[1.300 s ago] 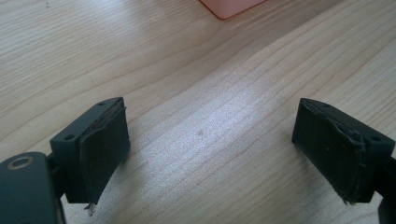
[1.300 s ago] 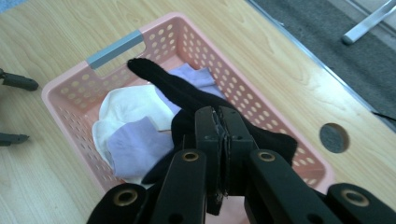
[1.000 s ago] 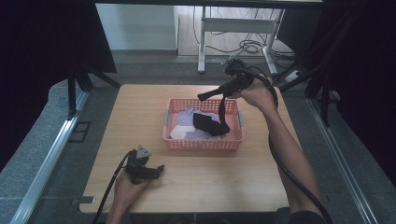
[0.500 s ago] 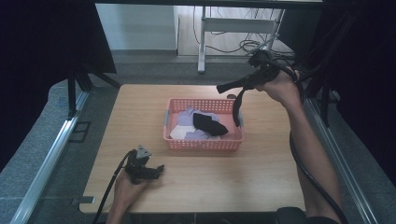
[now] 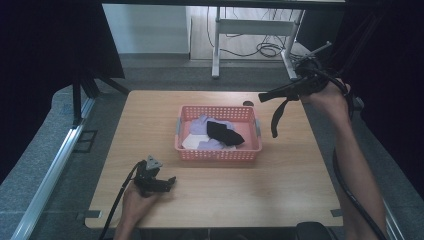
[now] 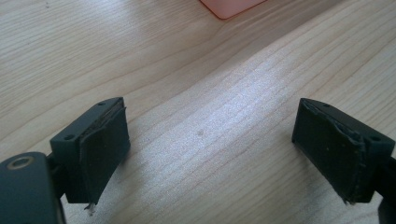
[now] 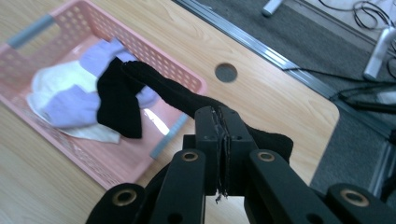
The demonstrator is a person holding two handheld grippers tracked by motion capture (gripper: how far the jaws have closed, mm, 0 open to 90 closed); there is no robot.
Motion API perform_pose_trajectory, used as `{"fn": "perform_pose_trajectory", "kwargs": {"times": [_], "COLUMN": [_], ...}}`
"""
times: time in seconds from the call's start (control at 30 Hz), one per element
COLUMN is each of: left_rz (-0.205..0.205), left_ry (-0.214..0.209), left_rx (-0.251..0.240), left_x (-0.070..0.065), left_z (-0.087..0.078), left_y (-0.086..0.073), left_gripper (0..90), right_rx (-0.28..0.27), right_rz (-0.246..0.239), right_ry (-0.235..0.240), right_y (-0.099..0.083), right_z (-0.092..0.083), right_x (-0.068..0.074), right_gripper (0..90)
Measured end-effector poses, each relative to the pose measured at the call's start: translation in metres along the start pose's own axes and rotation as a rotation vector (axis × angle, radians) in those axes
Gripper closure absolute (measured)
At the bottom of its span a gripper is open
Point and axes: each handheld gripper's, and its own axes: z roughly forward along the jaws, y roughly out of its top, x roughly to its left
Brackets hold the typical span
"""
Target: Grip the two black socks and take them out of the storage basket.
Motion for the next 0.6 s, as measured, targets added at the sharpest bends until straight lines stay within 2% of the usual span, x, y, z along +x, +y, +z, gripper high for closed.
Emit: {"fn": "perform_pose_trajectory", "kwargs": {"times": [0.13, 0.23, 0.6], "left_rz": [-0.002, -0.002, 0.001], "left_ry": [0.001, 0.001, 0.001], "left_rx": [-0.004, -0.006, -0.003], "left_x": [0.0, 0.0, 0.0], "left_z": [0.0, 0.0, 0.0], "left_y": [0.0, 0.0, 0.0], "left_gripper": [10.6, 10.6, 10.6], "right_rx": [0.035, 0.057, 0.143], "right_rz": [0.019, 0.037, 0.12], "right_ry": [-0.025, -0.026, 0.011], "right_y": [-0.016, -0.03, -0.087], "right_z": [0.009, 0.02, 0.069], "right_x": [-0.006, -0.011, -0.023], "right_gripper": [87.9, 87.8, 87.8]}}
